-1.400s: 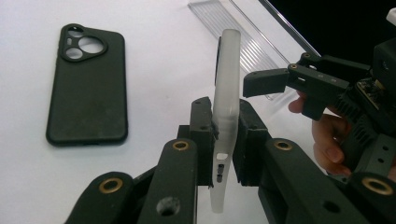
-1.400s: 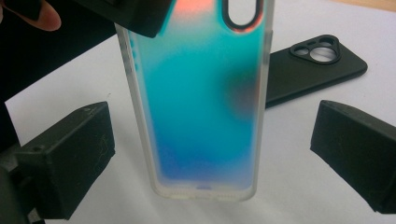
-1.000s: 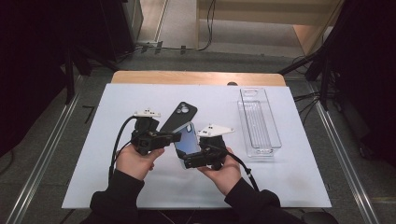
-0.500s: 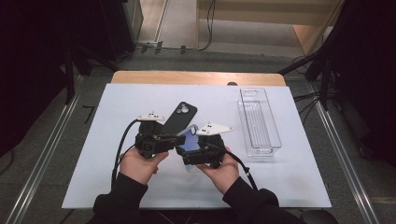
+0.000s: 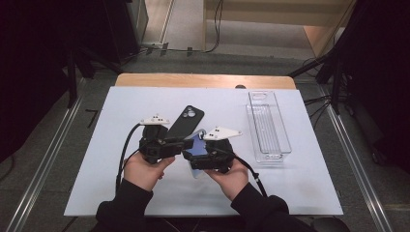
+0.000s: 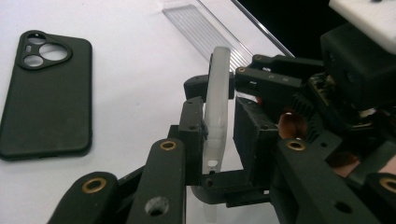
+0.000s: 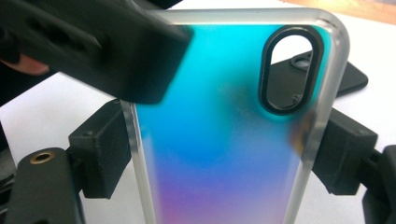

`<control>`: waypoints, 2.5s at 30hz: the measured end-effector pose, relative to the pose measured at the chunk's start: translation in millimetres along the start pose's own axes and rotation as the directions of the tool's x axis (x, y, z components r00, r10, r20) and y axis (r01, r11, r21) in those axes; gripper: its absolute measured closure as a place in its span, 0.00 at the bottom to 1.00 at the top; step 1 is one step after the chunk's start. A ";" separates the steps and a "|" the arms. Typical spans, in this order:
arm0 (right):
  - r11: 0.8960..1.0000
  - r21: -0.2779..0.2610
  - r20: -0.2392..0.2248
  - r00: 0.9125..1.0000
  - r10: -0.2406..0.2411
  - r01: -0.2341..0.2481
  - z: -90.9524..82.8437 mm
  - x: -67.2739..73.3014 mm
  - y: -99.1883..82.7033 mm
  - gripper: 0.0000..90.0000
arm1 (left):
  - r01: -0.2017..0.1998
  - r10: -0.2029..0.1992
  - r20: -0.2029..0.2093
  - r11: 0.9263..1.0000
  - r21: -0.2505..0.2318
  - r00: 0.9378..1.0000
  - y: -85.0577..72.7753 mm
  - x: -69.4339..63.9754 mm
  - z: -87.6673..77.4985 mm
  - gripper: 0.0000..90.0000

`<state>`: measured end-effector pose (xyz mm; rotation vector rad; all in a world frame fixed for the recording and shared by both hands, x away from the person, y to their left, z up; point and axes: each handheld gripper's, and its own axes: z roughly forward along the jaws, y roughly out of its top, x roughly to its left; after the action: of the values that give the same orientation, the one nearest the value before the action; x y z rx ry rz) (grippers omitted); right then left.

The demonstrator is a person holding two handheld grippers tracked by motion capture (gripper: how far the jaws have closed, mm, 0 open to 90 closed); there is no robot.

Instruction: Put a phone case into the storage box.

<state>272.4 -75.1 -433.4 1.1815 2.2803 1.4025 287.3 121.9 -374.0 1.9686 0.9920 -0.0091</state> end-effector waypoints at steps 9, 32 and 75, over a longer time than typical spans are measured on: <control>1.000 0.028 0.020 1.000 -0.001 0.000 1.4 -7.0 -2.7 0.17 | 0.016 -0.015 0.016 0.998 -0.053 1.000 3.7 5.1 -13.0 0.68; 0.998 -0.001 0.076 0.995 0.058 -0.058 -18.3 -48.1 3.3 0.17 | -0.153 0.153 0.050 0.988 -0.007 0.987 -18.4 27.7 5.4 0.40; 0.999 0.015 -0.014 0.999 0.045 -0.045 -39.7 -66.2 11.3 0.17 | -0.123 0.115 0.057 0.981 0.151 0.992 -82.9 72.2 -4.6 0.34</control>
<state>299.8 -146.5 -417.6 1.2388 2.2915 1.4165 281.3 193.5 -457.3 2.1568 0.8631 -0.0676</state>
